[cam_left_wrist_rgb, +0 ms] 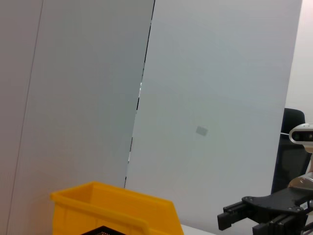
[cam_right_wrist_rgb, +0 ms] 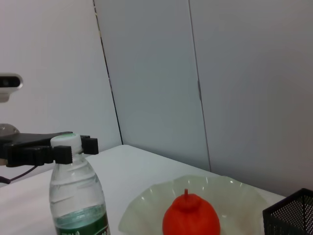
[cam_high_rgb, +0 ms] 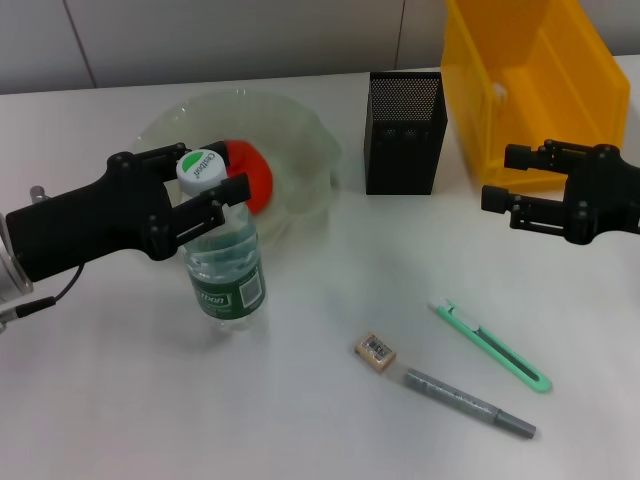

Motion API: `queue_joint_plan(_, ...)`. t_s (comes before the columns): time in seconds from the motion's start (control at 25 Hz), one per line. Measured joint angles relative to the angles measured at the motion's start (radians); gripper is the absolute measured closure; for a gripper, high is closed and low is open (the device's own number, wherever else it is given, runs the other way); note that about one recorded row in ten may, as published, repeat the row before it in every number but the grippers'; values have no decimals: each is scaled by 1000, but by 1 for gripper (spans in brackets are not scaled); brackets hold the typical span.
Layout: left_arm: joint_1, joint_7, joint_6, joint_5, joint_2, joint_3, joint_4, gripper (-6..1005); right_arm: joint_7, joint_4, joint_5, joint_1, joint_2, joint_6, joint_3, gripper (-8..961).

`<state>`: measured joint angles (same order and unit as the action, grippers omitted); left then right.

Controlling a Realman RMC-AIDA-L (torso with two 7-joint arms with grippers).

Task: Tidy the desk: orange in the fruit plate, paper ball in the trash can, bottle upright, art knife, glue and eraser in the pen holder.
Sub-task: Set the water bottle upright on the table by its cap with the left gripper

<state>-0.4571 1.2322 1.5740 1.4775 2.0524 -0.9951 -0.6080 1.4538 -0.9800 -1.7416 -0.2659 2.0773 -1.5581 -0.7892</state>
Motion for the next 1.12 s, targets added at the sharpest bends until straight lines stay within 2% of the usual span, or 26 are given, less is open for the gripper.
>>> queue_joint_plan(0.4, 36, -110, -2, -7, 17, 2, 28, 562, -24, 45, -3, -7, 0, 6, 7, 272)
queue_joint_plan(0.56, 35, -121, -3, -7, 18, 4, 43, 562, -25, 56, -3, -9, 0, 8, 7, 272)
queue_joint_plan(0.72, 12, -185, -7, -30, 20, 2, 114, 562, -28, 70, -3, -15, 0, 9, 8, 272)
queue_joint_plan(1.12, 1, -227, -14, -35, 22, 1, 151, 562, -39, 93, -4, -22, 0, 7, 8, 272)
